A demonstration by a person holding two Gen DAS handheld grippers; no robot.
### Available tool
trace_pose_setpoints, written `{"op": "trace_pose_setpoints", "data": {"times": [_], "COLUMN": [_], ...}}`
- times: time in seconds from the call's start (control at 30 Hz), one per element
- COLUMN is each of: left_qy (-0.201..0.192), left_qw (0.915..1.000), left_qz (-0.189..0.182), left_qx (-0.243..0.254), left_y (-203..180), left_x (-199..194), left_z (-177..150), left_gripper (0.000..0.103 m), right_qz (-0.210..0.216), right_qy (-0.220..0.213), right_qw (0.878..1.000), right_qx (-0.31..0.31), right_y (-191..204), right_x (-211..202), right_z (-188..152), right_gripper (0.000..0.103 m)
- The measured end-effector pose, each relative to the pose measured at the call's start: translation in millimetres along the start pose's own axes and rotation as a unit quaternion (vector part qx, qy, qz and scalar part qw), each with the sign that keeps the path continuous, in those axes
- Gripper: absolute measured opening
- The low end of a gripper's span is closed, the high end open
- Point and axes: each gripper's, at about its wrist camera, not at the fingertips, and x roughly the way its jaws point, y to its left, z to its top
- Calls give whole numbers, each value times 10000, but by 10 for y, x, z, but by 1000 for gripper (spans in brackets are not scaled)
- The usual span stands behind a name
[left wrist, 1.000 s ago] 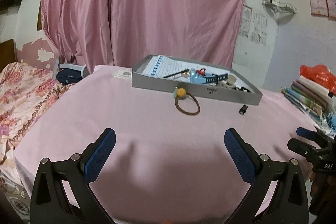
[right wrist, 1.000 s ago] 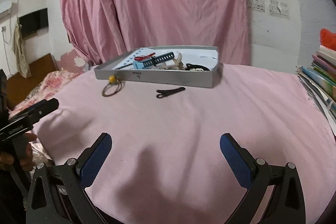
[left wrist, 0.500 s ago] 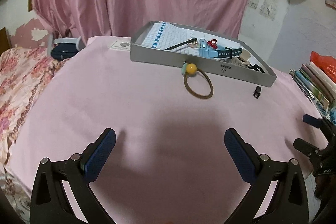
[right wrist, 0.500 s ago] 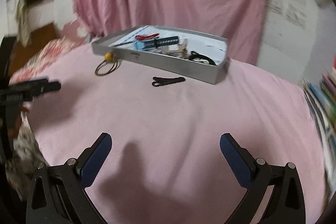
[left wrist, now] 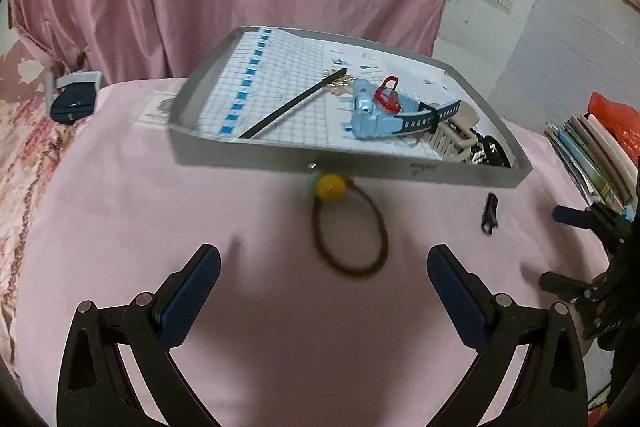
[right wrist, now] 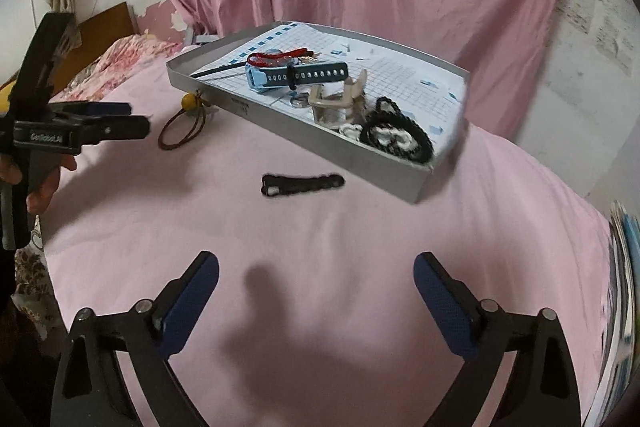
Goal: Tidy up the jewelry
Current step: 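Lift both tools away from the tray toward the last items, then grasp the yellow-bead elastic band with the left tool while the right tool grasps the black chain clip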
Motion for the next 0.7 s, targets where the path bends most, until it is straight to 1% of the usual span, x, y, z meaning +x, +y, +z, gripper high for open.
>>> {"op": "trace_pose_setpoints", "data": {"times": [0.07,0.17,0.2,0.27,0.3,0.33,0.37,0.43,0.47,0.53,0.57,0.6,0.63,0.7], "left_qy": [34,94,110,146,175,204,138,122,112,97,84,68,51,45], "left_qw": [9999,9998,9998,9997,9997,9997,9999,9998,9998,9998,9998,9998,9998,9998], "left_qz": [-121,-168,-154,-140,-124,-84,-31,-54,-73,-50,-22,-3,24,13], "left_qx": [4,89,104,107,94,73,95,112,119,149,174,194,211,179], "left_y": [-18,-51,-67,-78,-84,-87,-94,-111,-107,-113,-116,-113,-113,-115], "left_x": [68,170,198,260,291,319,323,338,337,336,337,336,333,333], "left_z": [61,123,148,180,194,201,211,224,226,219,218,215,212,210], "left_gripper": [101,100,99,93,88,84,81,71,69,53,50,45,37,28], "right_qz": [30,89,97,114,136,154,169,230,269,311,331,334,326,306], "right_qy": [15,27,34,62,73,75,68,43,40,53,59,65,79,115], "right_qw": [10000,9998,9998,9996,9996,9996,9996,9995,9994,9992,9990,9990,9990,9991], "right_qx": [-72,-166,-194,-235,-242,-238,-231,-225,-232,-257,-277,-292,-300,-277], "right_y": [-4,1,2,3,5,1,-3,-3,8,37,47,60,71,70], "right_x": [47,105,128,177,204,226,242,275,296,334,353,370,390,427], "right_z": [53,92,100,110,118,127,133,165,187,226,241,255,268,295], "right_gripper": [92,90,90,89,89,87,86,85,84,81,80,80,79,78]}}
